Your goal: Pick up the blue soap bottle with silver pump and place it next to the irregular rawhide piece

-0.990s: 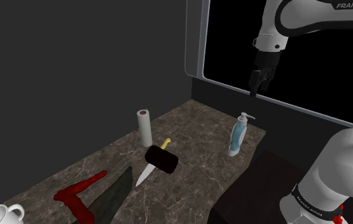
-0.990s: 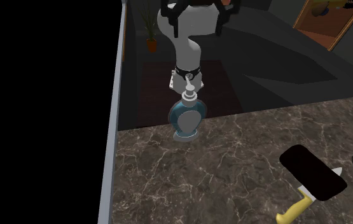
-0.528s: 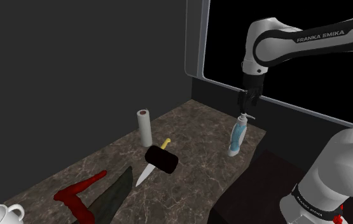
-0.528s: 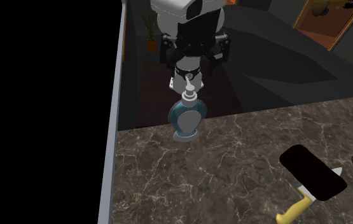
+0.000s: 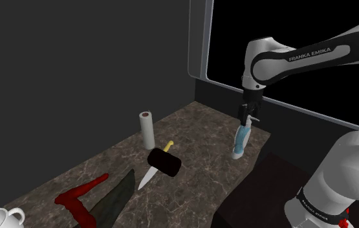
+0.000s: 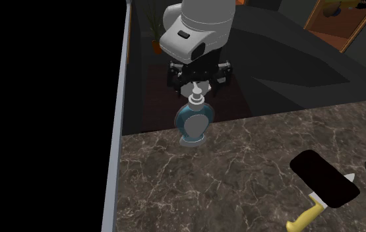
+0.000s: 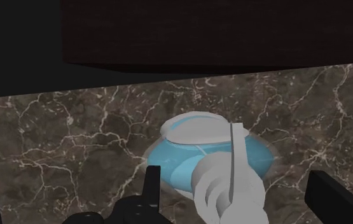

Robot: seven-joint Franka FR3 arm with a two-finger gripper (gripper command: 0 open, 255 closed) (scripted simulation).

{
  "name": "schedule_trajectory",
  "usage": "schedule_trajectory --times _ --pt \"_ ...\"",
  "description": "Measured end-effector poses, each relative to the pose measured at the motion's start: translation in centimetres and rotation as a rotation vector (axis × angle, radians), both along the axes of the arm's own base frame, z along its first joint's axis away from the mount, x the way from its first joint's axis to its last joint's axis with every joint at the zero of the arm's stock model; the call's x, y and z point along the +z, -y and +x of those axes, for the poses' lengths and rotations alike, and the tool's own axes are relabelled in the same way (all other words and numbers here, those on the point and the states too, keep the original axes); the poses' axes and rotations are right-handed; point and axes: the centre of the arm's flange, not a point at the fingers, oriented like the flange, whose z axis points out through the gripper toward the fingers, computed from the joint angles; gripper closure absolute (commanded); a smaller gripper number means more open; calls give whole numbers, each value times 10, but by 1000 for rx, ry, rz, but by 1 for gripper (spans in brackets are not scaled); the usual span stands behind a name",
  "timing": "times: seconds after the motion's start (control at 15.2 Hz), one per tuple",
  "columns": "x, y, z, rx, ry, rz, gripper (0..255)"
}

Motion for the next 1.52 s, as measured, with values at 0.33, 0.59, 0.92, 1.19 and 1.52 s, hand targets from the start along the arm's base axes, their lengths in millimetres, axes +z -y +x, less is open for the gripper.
schedule_trajectory --times 0.33,0.59,0.92,1.19,1.52 --pt "-8 1 -2 0 0 0 0" --pt "-8 1 -2 0 0 0 255" --pt "-8 1 -2 0 1 0 255" --pt "-8 1 -1 0 1 0 255" --pt "7 1 -1 0 1 0 255"
